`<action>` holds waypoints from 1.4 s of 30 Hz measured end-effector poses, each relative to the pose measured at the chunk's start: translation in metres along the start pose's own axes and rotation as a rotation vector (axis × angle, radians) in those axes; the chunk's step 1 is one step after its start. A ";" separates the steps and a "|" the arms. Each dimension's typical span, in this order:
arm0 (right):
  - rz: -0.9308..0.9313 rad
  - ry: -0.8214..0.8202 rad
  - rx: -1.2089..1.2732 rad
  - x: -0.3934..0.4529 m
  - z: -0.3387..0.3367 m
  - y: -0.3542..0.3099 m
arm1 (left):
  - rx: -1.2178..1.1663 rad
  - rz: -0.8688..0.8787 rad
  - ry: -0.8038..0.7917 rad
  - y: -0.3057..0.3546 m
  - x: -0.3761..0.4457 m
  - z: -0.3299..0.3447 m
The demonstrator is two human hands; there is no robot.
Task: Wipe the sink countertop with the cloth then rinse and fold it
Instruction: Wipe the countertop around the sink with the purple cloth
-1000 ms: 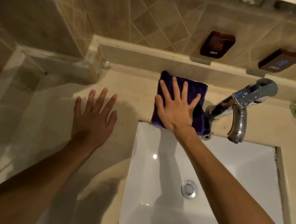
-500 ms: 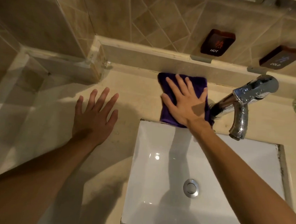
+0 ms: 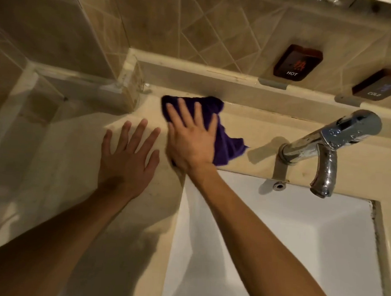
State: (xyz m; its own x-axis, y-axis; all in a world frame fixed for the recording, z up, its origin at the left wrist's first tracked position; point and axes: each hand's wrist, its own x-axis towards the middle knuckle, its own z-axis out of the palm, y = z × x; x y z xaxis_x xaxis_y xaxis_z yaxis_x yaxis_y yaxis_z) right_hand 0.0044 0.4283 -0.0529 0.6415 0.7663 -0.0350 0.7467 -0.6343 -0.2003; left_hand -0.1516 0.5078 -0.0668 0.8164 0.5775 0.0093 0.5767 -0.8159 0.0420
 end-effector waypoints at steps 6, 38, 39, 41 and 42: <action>-0.061 -0.003 0.077 0.012 -0.004 -0.003 | 0.012 0.001 -0.005 -0.001 0.000 -0.004; 0.081 -0.024 -0.025 -0.182 -0.083 0.348 | -0.080 -0.082 -0.093 0.000 0.000 -0.008; 0.142 -0.038 -0.022 -0.179 -0.089 0.362 | -0.093 -0.084 -0.101 0.002 0.000 -0.010; 0.244 -0.079 -0.009 -0.170 -0.098 0.382 | -0.110 -0.082 -0.124 0.004 -0.001 -0.013; 0.281 -0.087 -0.013 -0.165 -0.099 0.388 | -0.112 -0.080 -0.130 0.005 -0.002 -0.014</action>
State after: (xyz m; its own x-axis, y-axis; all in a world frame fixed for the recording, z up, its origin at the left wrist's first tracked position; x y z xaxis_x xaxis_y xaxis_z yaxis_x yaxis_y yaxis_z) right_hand 0.2057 0.0457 -0.0275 0.8063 0.5663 -0.1708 0.5448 -0.8235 -0.1584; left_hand -0.1509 0.5034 -0.0523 0.7694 0.6259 -0.1275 0.6387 -0.7550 0.1486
